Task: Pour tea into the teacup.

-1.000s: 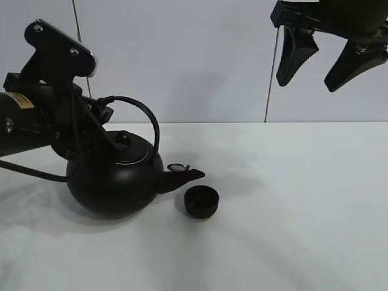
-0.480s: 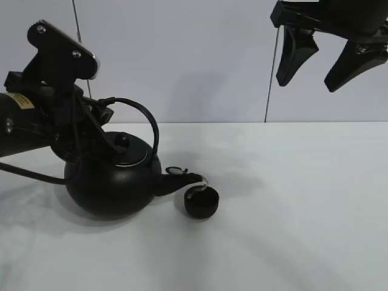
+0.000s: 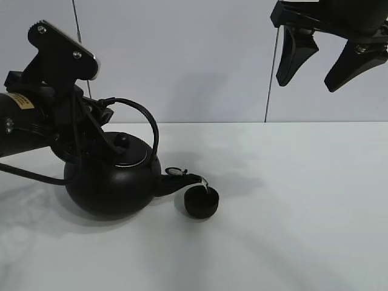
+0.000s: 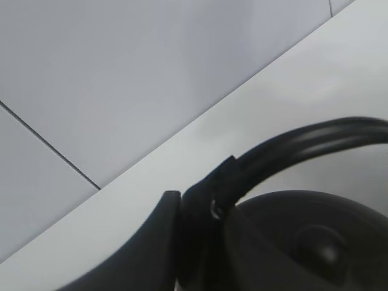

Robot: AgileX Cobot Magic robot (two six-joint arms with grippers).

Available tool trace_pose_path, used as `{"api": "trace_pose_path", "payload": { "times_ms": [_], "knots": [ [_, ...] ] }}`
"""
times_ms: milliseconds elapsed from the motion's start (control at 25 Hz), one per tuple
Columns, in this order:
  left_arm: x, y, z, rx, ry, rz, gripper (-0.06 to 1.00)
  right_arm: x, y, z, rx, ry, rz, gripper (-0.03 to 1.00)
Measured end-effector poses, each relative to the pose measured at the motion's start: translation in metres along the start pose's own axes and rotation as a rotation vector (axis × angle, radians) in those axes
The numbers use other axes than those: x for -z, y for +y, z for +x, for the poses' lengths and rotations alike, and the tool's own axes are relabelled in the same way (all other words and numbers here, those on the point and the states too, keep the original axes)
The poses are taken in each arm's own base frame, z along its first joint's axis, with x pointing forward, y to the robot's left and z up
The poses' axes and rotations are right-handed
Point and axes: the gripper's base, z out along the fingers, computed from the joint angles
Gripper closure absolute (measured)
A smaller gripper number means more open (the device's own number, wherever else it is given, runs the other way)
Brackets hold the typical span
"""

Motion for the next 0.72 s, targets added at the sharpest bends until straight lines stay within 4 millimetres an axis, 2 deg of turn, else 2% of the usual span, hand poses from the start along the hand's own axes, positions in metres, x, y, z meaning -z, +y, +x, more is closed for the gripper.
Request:
{"api": "trace_pose_path", "payload": {
  "times_ms": [440, 720],
  "knots": [
    [0.0, 0.0, 0.0, 0.006, 0.0, 0.0, 0.83, 0.0, 0.0, 0.0, 0.0, 0.0, 0.0, 0.47],
    [0.0, 0.002, -0.0022, 0.164, -0.026, -0.02, 0.83, 0.0, 0.0, 0.0, 0.0, 0.0, 0.0, 0.47]
  ]
}}
